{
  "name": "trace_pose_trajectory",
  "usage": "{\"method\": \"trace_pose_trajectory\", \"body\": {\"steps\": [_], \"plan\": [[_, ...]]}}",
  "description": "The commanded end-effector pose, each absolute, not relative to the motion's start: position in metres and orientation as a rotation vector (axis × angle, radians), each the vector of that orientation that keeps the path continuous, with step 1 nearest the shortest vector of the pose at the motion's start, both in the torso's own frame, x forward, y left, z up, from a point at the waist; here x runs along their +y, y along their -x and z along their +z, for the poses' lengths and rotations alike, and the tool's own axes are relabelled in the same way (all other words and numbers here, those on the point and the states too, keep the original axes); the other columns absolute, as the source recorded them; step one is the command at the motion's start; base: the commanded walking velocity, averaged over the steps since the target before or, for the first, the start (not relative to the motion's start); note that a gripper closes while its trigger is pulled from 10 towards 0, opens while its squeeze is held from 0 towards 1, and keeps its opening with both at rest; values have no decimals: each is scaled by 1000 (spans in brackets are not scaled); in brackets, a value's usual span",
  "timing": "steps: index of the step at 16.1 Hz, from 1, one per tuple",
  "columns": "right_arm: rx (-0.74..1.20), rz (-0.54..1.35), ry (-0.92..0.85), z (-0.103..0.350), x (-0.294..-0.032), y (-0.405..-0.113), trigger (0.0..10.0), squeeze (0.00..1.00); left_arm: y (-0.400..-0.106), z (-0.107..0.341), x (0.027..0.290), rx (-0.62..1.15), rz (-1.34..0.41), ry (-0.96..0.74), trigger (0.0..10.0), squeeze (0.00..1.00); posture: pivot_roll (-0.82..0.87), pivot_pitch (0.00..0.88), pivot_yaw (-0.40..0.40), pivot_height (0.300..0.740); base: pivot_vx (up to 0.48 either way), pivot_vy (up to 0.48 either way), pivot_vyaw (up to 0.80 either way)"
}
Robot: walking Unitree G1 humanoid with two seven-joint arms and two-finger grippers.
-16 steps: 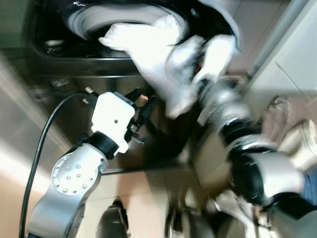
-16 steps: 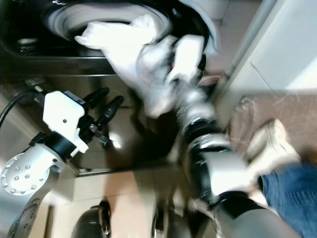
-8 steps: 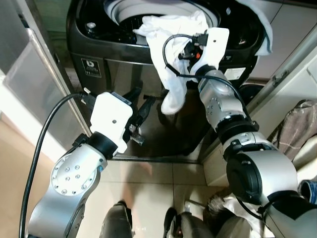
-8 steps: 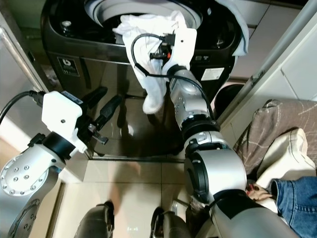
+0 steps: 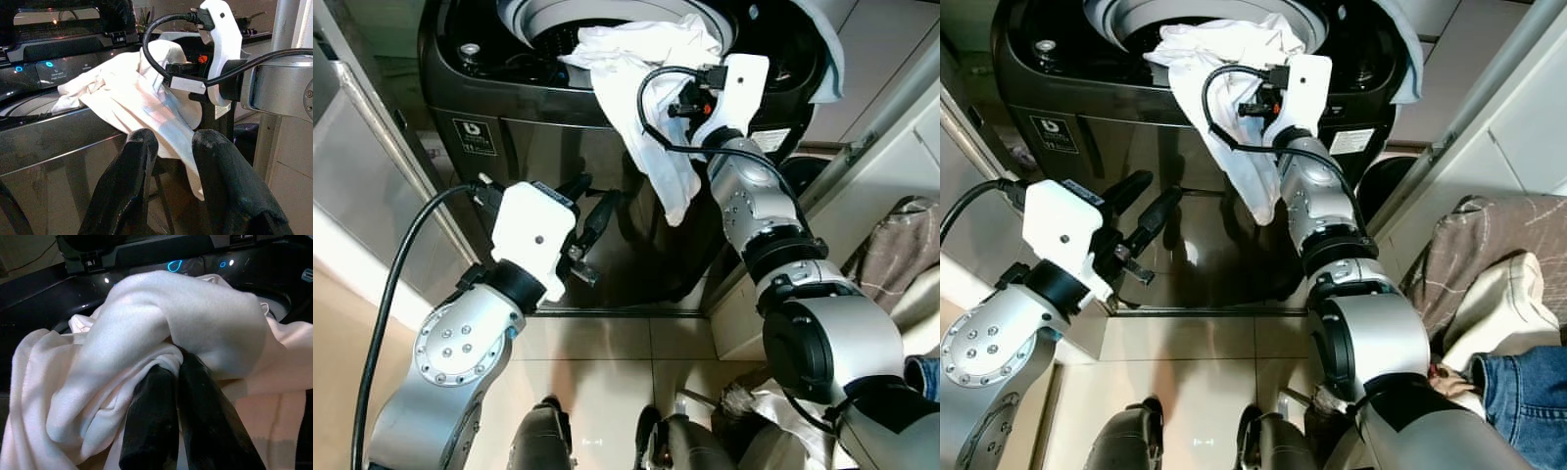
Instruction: Clothes washing
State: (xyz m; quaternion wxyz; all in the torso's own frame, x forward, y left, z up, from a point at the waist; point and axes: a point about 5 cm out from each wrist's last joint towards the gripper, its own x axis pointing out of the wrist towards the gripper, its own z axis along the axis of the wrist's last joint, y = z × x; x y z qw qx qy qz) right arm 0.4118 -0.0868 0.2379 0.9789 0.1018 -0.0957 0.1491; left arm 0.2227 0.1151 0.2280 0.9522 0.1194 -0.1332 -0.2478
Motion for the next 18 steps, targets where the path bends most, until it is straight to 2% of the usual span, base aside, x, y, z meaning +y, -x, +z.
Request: {"method": "trace_pose_trajectory", "body": {"steps": [1, 13, 14, 15, 18], "plan": [[-205, 298, -211, 244, -90, -413, 0, 0, -222, 227, 113, -271, -517, -241, 10000, 0, 239, 152, -101, 740, 0, 0, 0], [-205, 298, -211, 244, -90, -413, 0, 0, -222, 227, 113, -271, -517, -241, 10000, 0, 239, 152, -101, 740, 0, 0, 0], [-336, 323, -129, 318, -77, -420, 10000, 0, -241, 218, 115, -277, -354, -286, 10000, 0, 243, 40, -173, 740, 0, 0, 0], [-371, 358, -69, 316, -73, -417, 10000, 0, -253, 211, 120, -269, -253, -299, 10000, 0, 238, 37, -171, 740, 0, 0, 0], [-406, 345, -36, 274, -81, -406, 10000, 0, -256, 206, 123, -249, -247, -274, 10000, 0, 199, 15, -153, 740, 0, 0, 0]]}}
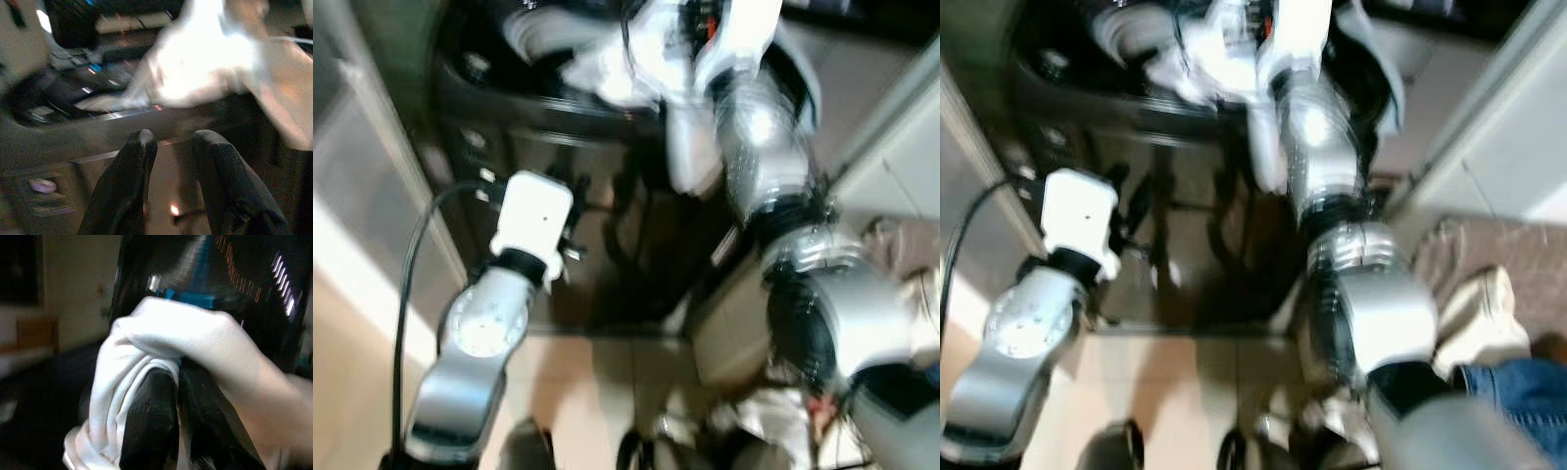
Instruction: Clothes washing
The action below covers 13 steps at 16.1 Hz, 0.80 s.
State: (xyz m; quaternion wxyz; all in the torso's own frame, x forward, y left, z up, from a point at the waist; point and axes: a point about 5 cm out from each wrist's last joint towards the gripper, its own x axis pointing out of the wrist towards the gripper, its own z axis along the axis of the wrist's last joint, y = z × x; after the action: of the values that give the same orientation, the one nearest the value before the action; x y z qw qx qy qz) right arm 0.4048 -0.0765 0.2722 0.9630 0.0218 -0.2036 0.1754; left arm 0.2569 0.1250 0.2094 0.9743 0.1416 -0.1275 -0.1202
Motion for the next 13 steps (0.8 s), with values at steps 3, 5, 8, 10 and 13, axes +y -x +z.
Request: {"method": "trace_pose_trajectory", "body": {"steps": [3, 5, 8, 10, 13], "plan": [[-299, 254, -1, 208, -104, -394, 10000, 0, -262, 194, 126, -227, -227, -282, 10000, 0, 158, 0, -128, 740, 0, 0, 0], [-348, 210, 13, 211, -113, -390, 10000, 0, -265, 189, 128, -214, -209, -306, 10000, 0, 144, 0, -118, 740, 0, 0, 0], [-306, 191, 35, 192, -121, -382, 10000, 0, -267, 192, 126, -241, -231, -299, 10000, 0, 144, 0, -107, 740, 0, 0, 0], [-306, 169, 29, 191, -121, -381, 10000, 0, -268, 192, 128, -254, -227, -303, 10000, 0, 144, 0, -103, 740, 0, 0, 0], [-331, 175, 32, 200, -116, -383, 10000, 0, -269, 195, 125, -272, -244, -327, 10000, 0, 148, 0, -100, 740, 300, 0, 0]]}}
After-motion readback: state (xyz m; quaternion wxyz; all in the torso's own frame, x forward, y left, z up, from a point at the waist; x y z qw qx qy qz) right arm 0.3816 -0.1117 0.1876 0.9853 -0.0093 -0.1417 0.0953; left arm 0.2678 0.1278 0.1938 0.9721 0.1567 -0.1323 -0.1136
